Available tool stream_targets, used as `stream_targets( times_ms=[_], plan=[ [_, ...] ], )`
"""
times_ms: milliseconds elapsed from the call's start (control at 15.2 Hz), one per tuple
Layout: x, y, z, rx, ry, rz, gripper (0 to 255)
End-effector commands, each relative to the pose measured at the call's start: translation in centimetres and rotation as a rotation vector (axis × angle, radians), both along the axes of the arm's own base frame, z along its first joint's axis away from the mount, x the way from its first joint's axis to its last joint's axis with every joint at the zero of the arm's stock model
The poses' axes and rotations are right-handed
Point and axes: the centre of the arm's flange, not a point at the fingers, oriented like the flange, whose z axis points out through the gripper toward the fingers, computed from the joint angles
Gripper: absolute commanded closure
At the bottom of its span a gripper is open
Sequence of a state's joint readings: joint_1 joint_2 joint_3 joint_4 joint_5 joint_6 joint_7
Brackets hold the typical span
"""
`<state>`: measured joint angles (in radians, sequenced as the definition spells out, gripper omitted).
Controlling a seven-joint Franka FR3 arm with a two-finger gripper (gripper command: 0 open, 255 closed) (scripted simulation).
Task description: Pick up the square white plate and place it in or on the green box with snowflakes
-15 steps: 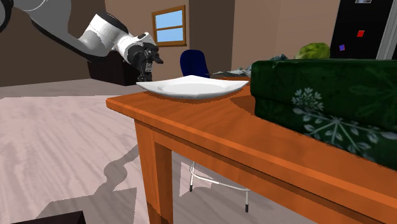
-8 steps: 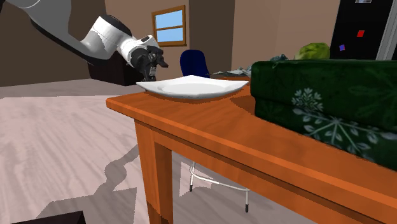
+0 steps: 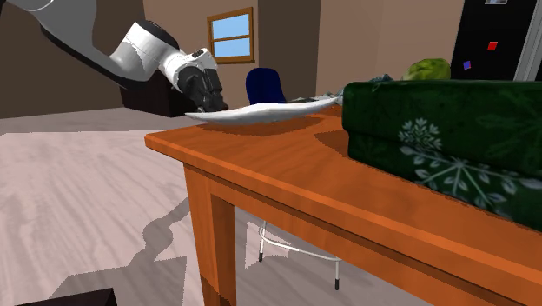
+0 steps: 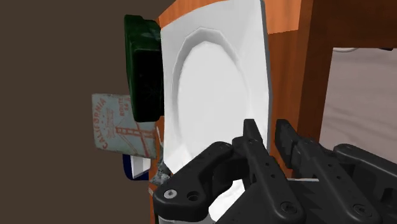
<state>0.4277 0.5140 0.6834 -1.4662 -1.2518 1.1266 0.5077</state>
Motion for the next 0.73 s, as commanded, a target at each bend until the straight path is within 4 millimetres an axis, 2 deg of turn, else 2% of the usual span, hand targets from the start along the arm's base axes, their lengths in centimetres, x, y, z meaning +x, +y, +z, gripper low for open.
stream_targets(
  times_ms=[0, 396, 660],
  plan=[
    [0.3, -0.3, 0.0, -0.004, -0.005, -0.005, 255],
    [0.3, -0.2, 0.0, -0.004, -0.005, -0.005, 255],
    [0.3, -0.2, 2.1, -0.004, -0.005, -0.005, 255]
  ],
)
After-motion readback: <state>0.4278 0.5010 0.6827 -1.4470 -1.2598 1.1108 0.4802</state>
